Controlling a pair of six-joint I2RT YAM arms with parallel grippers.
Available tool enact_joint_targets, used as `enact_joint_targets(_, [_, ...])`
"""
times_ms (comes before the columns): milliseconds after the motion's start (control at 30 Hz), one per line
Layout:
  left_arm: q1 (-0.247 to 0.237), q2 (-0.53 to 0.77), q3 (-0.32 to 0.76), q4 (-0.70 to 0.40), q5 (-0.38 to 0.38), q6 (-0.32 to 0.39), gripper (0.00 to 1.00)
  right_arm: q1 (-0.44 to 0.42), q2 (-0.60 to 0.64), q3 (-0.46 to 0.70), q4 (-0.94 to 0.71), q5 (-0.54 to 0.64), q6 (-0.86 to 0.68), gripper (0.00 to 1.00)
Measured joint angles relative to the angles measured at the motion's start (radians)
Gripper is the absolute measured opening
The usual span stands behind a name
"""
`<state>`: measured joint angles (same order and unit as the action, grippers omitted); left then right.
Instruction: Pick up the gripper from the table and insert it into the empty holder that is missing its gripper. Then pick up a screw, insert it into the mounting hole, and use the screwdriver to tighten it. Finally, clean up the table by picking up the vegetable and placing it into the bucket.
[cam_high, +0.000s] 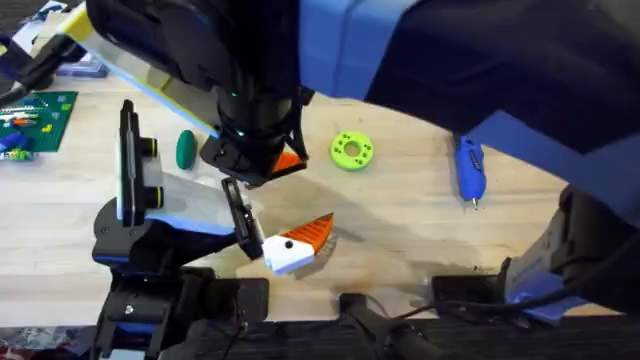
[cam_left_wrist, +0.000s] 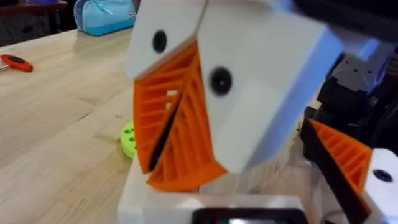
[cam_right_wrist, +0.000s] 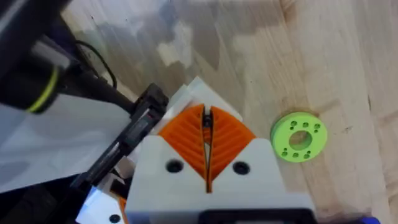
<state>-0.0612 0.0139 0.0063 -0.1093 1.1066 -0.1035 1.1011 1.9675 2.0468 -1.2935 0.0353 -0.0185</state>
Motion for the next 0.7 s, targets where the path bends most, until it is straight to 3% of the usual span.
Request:
enact_joint_targets(200, [-0.002,0.0,0.0,0.0,0.004,-0.002,0.987,0.0,0.0,0.0,-0.002,-0.002,0.0,0.013])
enact_joint_targets(367, [-0.002,0.0,0.0,0.0,0.005,-0.003,0.987,0.0,0.0,0.001,-0.005,0.002,0.01,0.169])
enact_joint_targets(700, [-0.002,0.0,0.0,0.0,0.005,-0.003,0.987,-0.005,-0.001,0.002,-0.007,0.015,0.015,0.296])
